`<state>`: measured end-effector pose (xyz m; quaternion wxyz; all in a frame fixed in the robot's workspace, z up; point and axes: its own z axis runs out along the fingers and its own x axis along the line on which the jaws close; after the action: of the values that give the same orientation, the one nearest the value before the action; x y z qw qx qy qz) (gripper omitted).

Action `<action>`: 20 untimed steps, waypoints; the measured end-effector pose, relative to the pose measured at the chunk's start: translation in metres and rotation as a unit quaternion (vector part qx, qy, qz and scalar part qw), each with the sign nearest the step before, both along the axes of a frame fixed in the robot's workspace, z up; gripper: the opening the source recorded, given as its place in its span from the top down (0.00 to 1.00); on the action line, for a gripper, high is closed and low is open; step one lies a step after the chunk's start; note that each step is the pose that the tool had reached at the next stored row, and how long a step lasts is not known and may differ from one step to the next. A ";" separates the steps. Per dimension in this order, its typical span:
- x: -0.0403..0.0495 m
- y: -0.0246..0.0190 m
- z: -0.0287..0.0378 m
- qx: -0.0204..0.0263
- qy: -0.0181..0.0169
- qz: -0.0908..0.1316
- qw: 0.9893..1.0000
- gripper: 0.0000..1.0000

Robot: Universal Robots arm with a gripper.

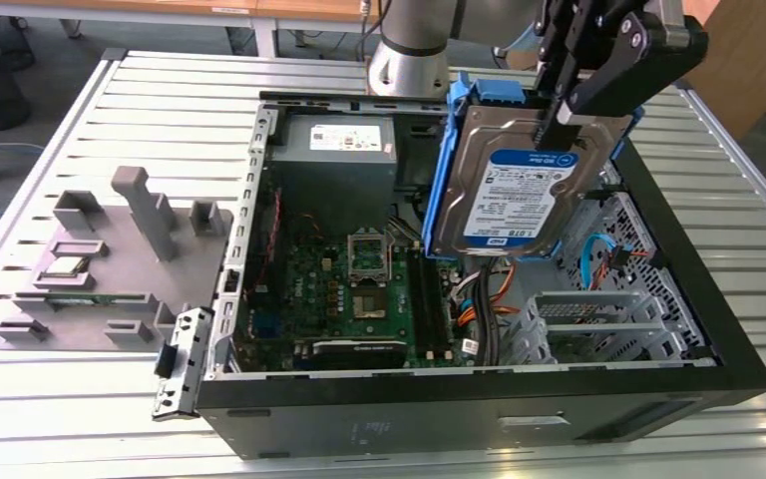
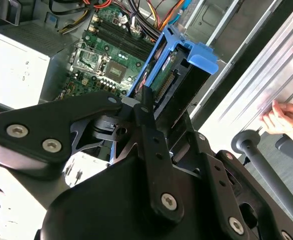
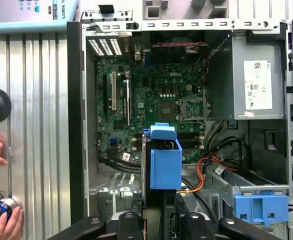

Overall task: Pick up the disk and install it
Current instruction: 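Pick up the disk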

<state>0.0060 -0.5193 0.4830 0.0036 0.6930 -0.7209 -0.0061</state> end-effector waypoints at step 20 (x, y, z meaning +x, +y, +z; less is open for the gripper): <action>0.0004 -0.0279 -0.0001 -0.005 0.000 0.000 1.000 0.65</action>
<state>0.0064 -0.5472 0.4828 0.0073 0.6930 -0.7209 -0.0023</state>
